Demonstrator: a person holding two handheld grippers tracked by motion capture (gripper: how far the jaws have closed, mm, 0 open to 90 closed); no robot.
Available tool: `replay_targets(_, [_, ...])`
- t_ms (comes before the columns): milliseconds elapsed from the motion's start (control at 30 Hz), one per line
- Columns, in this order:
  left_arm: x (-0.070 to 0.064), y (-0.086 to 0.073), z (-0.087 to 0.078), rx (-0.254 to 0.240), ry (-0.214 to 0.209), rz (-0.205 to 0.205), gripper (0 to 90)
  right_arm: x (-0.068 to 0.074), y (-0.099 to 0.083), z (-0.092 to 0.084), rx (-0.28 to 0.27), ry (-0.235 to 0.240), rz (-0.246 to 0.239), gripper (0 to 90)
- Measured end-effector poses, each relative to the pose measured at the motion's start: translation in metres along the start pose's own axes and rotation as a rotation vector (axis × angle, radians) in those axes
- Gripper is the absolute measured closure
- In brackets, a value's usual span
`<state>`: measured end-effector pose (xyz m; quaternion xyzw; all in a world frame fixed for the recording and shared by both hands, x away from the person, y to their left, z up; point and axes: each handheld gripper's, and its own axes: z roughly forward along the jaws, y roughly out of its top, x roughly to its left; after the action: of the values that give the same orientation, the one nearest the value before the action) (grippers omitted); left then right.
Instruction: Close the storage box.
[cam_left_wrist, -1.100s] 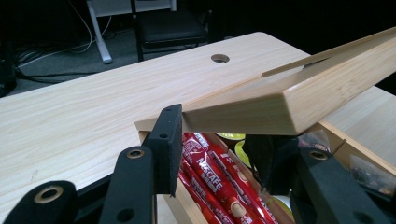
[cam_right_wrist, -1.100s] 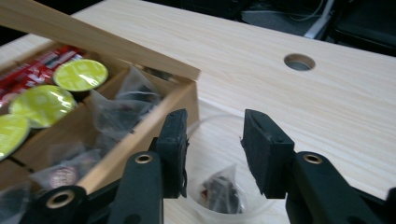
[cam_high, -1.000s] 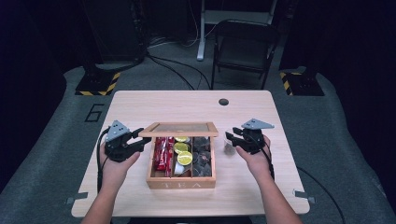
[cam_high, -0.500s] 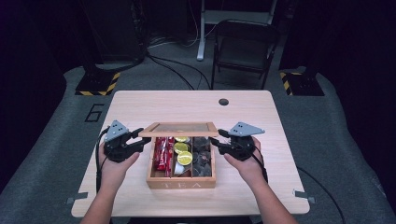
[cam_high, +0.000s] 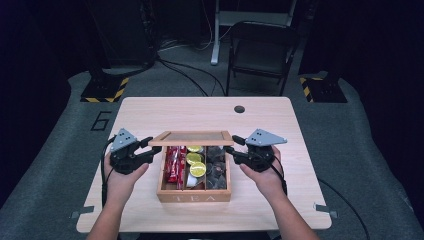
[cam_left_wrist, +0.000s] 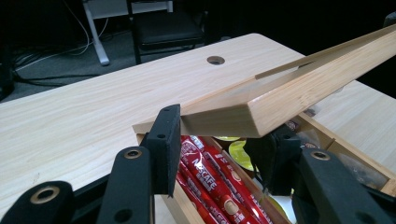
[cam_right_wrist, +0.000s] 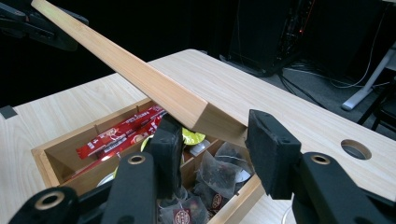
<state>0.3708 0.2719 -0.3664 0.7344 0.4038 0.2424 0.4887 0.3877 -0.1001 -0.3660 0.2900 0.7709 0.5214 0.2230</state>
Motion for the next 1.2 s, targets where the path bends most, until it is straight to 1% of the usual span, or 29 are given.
replay_targets(67, [0.001,0.001,0.000,0.007,-0.009,-0.001,55.4,-0.001,0.000,0.000,-0.001,0.005,0.006,56.7])
replay_targets(100, [0.001,0.001,0.000,0.002,-0.008,-0.004,55.3,-0.003,0.000,-0.001,-0.004,0.017,0.011,57.0])
replay_targets(133, [0.002,0.001,0.000,0.000,-0.007,-0.003,55.3,-0.003,0.000,-0.001,-0.007,0.020,0.026,57.1])
replay_targets(167, [0.002,0.001,0.001,0.000,-0.008,-0.005,55.3,-0.003,0.000,-0.001,-0.007,0.020,0.026,57.1])
replay_targets(200, [0.002,0.002,0.001,0.002,-0.009,-0.006,55.4,-0.005,0.000,-0.002,-0.012,0.036,0.030,57.8])
replay_targets(233, [0.002,0.002,0.001,0.002,-0.004,-0.003,55.4,-0.005,0.000,-0.002,-0.012,0.036,0.030,57.8])
replay_targets(267, [0.001,0.003,0.001,0.001,0.002,-0.003,55.6,-0.005,0.001,-0.004,-0.020,0.040,0.046,57.8])
replay_targets(333, [0.000,0.005,0.002,0.003,0.014,0.004,55.7,-0.005,0.002,-0.004,-0.028,0.038,0.043,57.0])
replay_targets(367, [0.000,0.005,0.002,0.003,0.015,0.003,55.7,-0.005,0.002,-0.004,-0.028,0.038,0.043,57.0])
replay_targets(433, [0.001,0.006,0.003,0.001,0.011,-0.011,55.5,-0.004,0.004,-0.005,-0.030,0.034,0.041,56.5])
replay_targets(467, [0.001,0.006,0.003,0.001,0.011,-0.011,55.5,-0.004,0.004,-0.005,-0.030,0.034,0.041,56.5])
replay_targets(500, [0.002,0.006,0.002,0.006,0.008,-0.012,55.5,-0.005,0.005,-0.005,-0.032,0.040,0.029,56.4])
replay_targets(567, [0.002,0.006,0.003,0.003,0.011,-0.012,55.5,-0.005,0.005,-0.005,-0.031,0.043,0.034,56.4])
replay_targets(600, [0.002,0.007,0.003,0.007,0.008,-0.008,55.5,-0.006,0.005,-0.005,-0.023,0.052,0.046,56.3])
replay_targets(667, [0.002,0.007,0.003,0.010,0.007,-0.003,55.5,-0.007,0.005,-0.005,-0.021,0.057,0.046,56.3])
replay_targets(733, [0.002,0.007,0.003,0.014,0.007,-0.002,55.5,-0.008,0.006,-0.006,-0.019,0.073,0.046,56.4])
replay_targets(833, [0.001,0.007,0.002,0.023,0.007,-0.001,55.5,-0.008,0.007,-0.008,-0.009,0.075,0.043,56.4])
replay_targets(867, [0.001,0.007,0.002,0.025,0.007,0.002,55.5,-0.007,0.007,-0.008,-0.005,0.076,0.034,56.4])
replay_targets(900, [0.000,0.006,0.001,0.030,0.005,0.004,55.5,-0.006,0.009,-0.009,0.010,0.074,0.022,56.5])
replay_targets(967, [0.000,0.007,0.001,0.039,0.001,0.013,55.5,-0.006,0.010,-0.010,0.019,0.080,0.021,56.5])
replay_targets(1000, [0.000,0.007,-0.001,0.037,0.002,0.019,55.9,-0.005,0.012,-0.010,0.039,0.075,0.020,56.5])
replay_targets(1033, [0.000,0.007,-0.001,0.037,0.002,0.019,55.9,-0.005,0.013,-0.010,0.044,0.076,0.011,56.6])
replay_targets(1067, [0.000,0.007,-0.002,0.039,-0.002,0.020,56.0,-0.004,0.014,-0.010,0.052,0.072,0.015,56.6])
replay_targets(1100, [0.000,0.008,-0.002,0.037,-0.004,0.023,56.0,-0.004,0.014,-0.010,0.052,0.072,0.015,56.6])
replay_targets(1133, [0.001,0.009,-0.004,0.037,-0.011,0.026,56.2,-0.005,0.015,-0.010,0.054,0.069,0.002,56.7])
replay_targets(1200, [0.001,0.010,-0.006,0.039,-0.018,0.023,56.2,-0.006,0.015,-0.010,0.055,0.075,0.012,56.7])
